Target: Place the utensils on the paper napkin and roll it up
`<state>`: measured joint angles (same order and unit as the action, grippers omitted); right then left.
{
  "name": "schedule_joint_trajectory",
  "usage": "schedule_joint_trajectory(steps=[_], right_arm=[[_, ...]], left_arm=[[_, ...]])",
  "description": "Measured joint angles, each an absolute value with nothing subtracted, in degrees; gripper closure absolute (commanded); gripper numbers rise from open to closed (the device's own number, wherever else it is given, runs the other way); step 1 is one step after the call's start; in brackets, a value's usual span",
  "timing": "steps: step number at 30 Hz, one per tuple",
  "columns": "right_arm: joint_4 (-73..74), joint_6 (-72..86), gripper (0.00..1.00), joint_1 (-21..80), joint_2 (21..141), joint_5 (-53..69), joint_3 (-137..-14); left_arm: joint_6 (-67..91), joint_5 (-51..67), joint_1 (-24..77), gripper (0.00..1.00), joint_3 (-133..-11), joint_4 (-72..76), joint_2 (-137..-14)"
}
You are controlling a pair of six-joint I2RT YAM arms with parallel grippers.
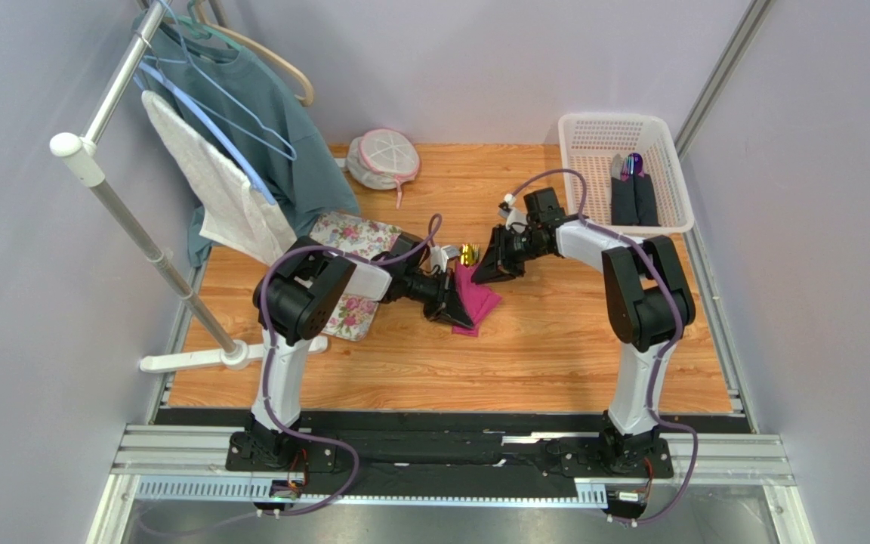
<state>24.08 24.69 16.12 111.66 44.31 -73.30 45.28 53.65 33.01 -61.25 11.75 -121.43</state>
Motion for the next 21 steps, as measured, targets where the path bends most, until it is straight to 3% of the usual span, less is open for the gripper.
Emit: schedule_joint_trajectory(steps=[5, 12, 21], right_arm=[[22.0, 25.8, 0.87, 16.3, 116.4, 43.6, -72.1], [22.0, 25.2, 0.89, 16.3, 118.4, 42.2, -71.9], [21.4, 24.6, 0.89, 16.2, 118.4, 42.3, -71.5]], left_arm=[[44.6, 53.6, 33.0, 0.87, -61.3, 11.5, -121.4], [44.7, 54.6, 33.0, 0.66, -61.3, 12.7, -121.0], [46.8, 54.5, 33.1, 0.63, -57.4, 18.3, -116.3]])
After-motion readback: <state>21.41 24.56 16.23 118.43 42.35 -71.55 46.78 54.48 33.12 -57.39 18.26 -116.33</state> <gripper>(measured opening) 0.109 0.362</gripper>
